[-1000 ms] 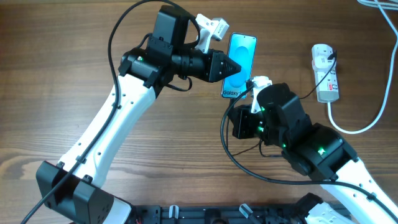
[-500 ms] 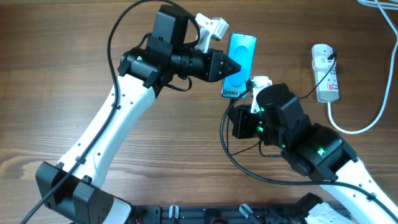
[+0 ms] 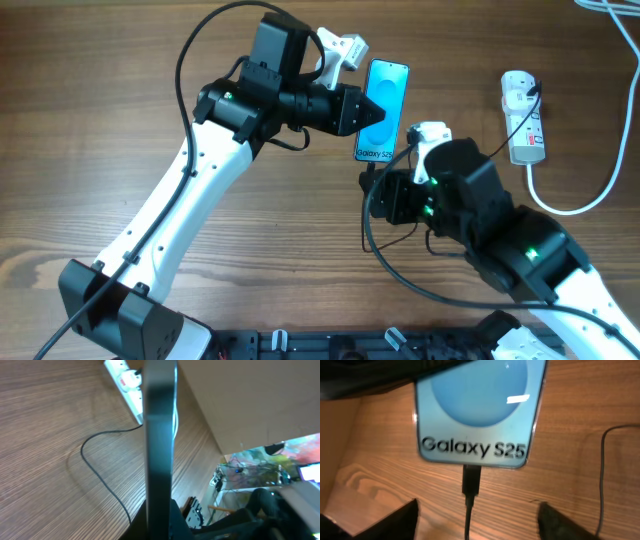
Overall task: Plug charger to phone and switch on socket
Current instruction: 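Lower the plugged phone onto the table with both grippers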
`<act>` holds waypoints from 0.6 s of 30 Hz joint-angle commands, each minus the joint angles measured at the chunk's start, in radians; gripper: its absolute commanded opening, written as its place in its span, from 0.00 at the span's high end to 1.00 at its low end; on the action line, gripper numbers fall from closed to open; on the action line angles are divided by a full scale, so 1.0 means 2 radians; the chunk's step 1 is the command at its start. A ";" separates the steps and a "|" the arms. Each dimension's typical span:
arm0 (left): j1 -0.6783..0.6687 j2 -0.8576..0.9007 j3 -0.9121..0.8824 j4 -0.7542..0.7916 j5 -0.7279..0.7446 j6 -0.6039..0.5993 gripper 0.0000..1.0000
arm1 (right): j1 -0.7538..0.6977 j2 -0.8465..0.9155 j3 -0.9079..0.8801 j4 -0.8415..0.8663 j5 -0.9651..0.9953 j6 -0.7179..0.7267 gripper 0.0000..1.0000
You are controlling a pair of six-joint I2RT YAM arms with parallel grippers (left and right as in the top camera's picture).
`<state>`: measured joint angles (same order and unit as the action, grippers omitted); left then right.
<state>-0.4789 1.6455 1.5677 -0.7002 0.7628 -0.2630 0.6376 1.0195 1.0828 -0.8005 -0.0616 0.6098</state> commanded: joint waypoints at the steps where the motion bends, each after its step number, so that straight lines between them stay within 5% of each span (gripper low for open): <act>1: 0.000 -0.012 0.002 -0.014 -0.027 0.010 0.96 | -0.003 -0.025 0.012 -0.016 -0.009 0.011 0.12; 3: 0.000 -0.004 0.002 -0.026 -0.029 0.010 0.96 | -0.003 -0.033 0.012 -0.026 -0.009 0.012 0.01; 18: 0.000 0.119 0.002 -0.034 -0.029 -0.003 0.96 | -0.002 0.039 0.012 -0.043 -0.096 0.104 0.00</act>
<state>-0.4786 1.8553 1.5677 -0.7784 0.6945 -0.2668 0.6376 1.0534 1.0836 -0.8864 -0.1879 0.7380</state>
